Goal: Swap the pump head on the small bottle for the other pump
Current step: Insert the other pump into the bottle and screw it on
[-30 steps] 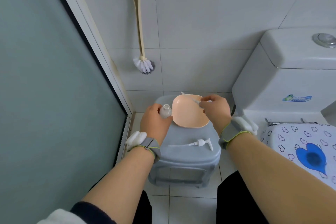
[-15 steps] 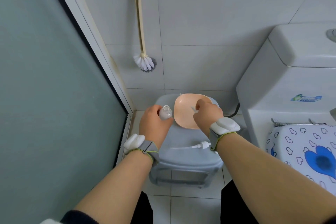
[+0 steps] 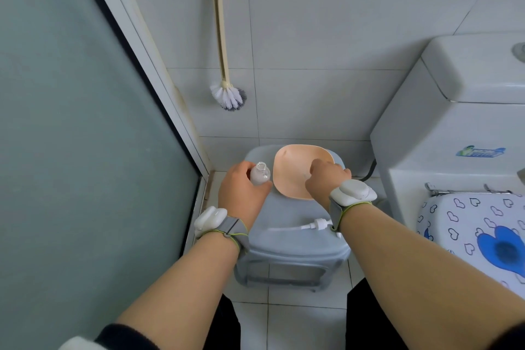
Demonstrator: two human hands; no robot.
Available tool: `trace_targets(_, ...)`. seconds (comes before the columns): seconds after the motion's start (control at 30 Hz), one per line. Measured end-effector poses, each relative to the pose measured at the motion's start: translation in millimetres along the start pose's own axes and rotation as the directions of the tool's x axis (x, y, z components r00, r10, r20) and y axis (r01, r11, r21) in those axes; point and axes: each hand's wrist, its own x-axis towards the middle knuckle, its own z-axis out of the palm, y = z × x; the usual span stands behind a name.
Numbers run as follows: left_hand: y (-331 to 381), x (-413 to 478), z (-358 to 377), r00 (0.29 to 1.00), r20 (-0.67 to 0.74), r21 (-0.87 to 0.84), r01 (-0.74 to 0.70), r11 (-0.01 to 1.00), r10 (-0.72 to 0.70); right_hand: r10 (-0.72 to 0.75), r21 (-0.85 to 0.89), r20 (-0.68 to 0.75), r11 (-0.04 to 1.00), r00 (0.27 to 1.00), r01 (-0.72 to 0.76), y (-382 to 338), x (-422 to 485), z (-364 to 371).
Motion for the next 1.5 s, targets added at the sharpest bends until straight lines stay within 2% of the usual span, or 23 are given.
trace_targets(0.13,4,-3,-3,1.000,0.001,0.008,-0.005,1.000,0.005,-0.005,0.113,-0.053,0.993,0.999,0.011,1,-9,-10)
trace_targets(0.33,14,-13,-7,1.000,-0.004,0.013,-0.023,1.000,0.023,-0.103,0.249,0.029,0.964,0.994,0.092,4,-41,-27)
trace_targets(0.6,21,-32,-12,0.998,-0.025,0.025,-0.050,0.998,0.051,-0.138,0.218,0.058,0.968,0.989,0.122,18,-78,-23)
trace_targets(0.9,25,-42,-15,0.998,-0.013,0.044,-0.057,0.997,0.058,-0.168,0.097,0.148,0.983,0.975,0.155,33,-91,-1)
trace_targets(1.17,16,-41,-16,0.998,-0.027,0.035,-0.051,0.998,0.052,-0.187,0.051,0.120,0.982,0.975,0.182,33,-96,15)
trace_targets(1.3,11,-39,-18,0.998,-0.026,0.051,-0.052,0.997,0.053,-0.174,0.163,0.066,0.973,0.983,0.161,28,-98,4)
trace_targets(1.5,18,-41,-22,0.997,-0.021,0.049,-0.080,0.996,0.081,-0.150,0.371,-0.105,0.911,0.983,0.178,16,-106,-36)
